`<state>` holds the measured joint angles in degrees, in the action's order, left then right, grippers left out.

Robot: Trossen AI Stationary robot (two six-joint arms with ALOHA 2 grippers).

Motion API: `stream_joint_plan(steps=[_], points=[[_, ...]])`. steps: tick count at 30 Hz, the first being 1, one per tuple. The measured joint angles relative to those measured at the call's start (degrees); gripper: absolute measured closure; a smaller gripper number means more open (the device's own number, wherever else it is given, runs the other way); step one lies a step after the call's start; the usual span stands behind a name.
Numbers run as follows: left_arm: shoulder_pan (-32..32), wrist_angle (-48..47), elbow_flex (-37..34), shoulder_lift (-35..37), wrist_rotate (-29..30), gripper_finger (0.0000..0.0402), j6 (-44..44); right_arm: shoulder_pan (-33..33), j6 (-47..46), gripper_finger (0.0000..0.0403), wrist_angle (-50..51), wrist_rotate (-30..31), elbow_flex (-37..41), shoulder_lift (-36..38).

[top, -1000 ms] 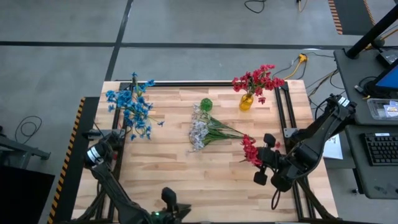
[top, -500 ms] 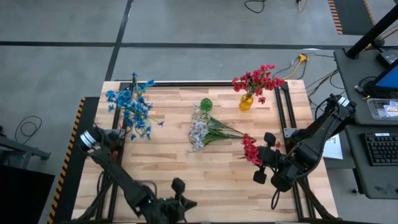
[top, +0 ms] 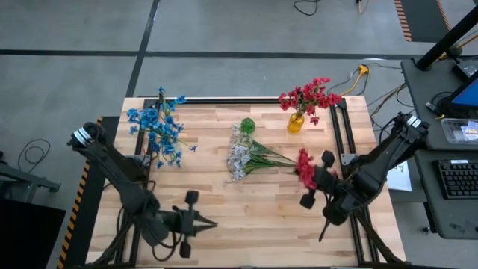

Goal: Sort flowers into vase by color
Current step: Put the red flowers into the yellow vase

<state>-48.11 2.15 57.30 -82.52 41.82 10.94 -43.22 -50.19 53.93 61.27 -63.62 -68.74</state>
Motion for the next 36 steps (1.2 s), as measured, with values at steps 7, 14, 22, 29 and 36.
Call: stream_joint_plan(steps=[7,14,22,29,36], points=[[-1.65,-18.55,-0.2,6.68,4.28,0.0402,14.29,8.9,-0.23,0.038,3.67,-0.1,-2.69,4.21],[-3.74,-22.68,-0.46,6.14,6.19,0.0402,18.38,21.43,1.83,0.038,9.04,-2.91,-4.67,9.72],[-3.83,-25.48,-0.36,5.92,9.61,0.0401,18.06,34.08,7.83,0.038,8.69,-2.96,-4.67,13.81],[-3.83,-25.96,-0.35,5.92,13.73,0.0402,18.05,42.68,17.49,0.038,1.61,-4.75,-4.65,13.49],[-3.83,-25.96,-0.35,5.94,13.77,0.0402,18.07,48.76,30.45,0.038,-10.07,-11.08,-4.63,13.47]])
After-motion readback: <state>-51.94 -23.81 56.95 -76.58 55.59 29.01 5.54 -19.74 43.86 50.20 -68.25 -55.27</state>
